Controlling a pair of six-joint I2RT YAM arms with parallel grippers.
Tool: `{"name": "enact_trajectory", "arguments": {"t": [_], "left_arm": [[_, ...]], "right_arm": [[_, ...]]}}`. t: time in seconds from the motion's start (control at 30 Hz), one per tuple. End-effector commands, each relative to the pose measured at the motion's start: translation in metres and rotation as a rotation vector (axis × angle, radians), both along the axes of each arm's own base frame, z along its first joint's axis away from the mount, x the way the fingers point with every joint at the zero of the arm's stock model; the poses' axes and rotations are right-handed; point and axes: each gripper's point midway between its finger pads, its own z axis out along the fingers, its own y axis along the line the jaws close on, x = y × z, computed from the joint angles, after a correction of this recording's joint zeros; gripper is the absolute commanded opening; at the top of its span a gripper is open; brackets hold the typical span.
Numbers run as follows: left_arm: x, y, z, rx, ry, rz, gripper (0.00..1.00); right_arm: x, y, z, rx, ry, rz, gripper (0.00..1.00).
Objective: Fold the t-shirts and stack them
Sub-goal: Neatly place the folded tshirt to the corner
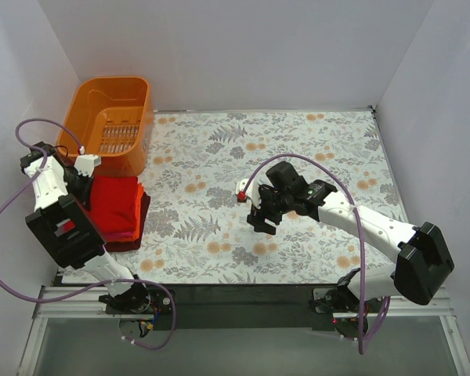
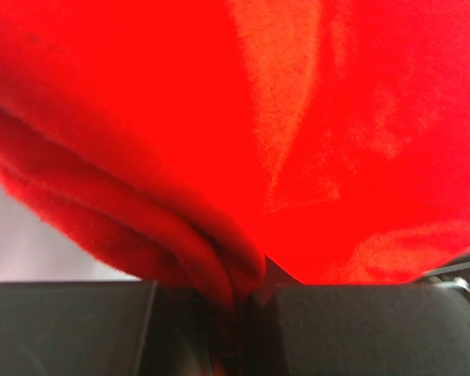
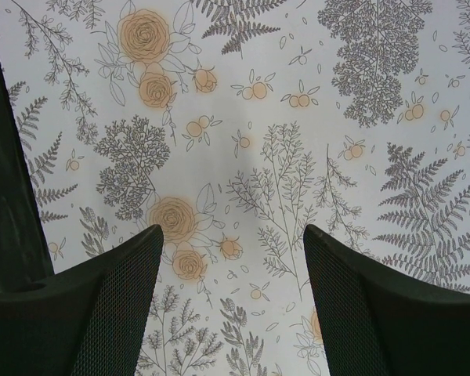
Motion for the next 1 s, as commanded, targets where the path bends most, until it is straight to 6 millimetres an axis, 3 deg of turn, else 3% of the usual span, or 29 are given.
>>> {"name": "enact_trajectory", "arguments": {"t": [0.0,0.13,0.17,0.27,0.33,0.4,0.53,0.63,0.67,0.73,0.8,0.9,0.97], "left_arm": [[0.02,0.025,0.008,0.117,-0.097,-0.047,0.0],[0.028,0.041,0.006,0.173,-0.111,-0.047,0.11],[0.029,0.045,0.009,0.19,-0.119,-0.046,0.17],[0.037,0.056,0.027,0.224,-0.153,-0.037,0.52],[0.039,0.063,0.041,0.241,-0.172,-0.039,0.69],[0.039,0.06,0.053,0.225,-0.185,-0.036,0.72],[0.047,0.049,0.089,0.194,-0.278,-0.027,0.73],[0.044,0.023,0.107,0.1,-0.321,-0.062,0.71],[0.026,0.004,0.103,0.034,-0.272,-0.077,0.66],[0.013,-0.013,0.095,-0.025,-0.253,-0.077,0.57],[-0.013,-0.033,0.074,-0.06,-0.205,-0.11,0.43],[-0.039,-0.045,0.054,-0.069,-0.143,-0.136,0.35],[-0.056,-0.053,0.036,-0.078,-0.098,-0.133,0.35]], "right_arm": [[0.004,0.004,0.003,0.006,-0.014,0.009,0.79],[0.006,0.005,0.003,-0.005,-0.013,0.007,0.8],[0.007,0.005,0.004,-0.004,-0.017,0.007,0.8],[0.009,0.005,0.004,-0.014,-0.019,0.006,0.8],[0.01,0.003,0.004,-0.021,-0.025,-0.001,0.81],[0.011,0.003,0.004,-0.027,-0.029,0.0,0.81],[0.014,0.0,0.006,-0.036,-0.039,-0.009,0.81],[0.015,-0.003,0.008,-0.037,-0.04,-0.019,0.81],[0.015,-0.005,0.008,-0.041,-0.035,-0.023,0.81],[0.014,-0.007,0.008,-0.046,-0.037,-0.02,0.81],[0.014,-0.009,0.008,-0.05,-0.037,-0.025,0.81],[0.014,-0.01,0.008,-0.055,-0.044,-0.024,0.8],[0.013,-0.012,0.008,-0.057,-0.042,-0.026,0.81]]}}
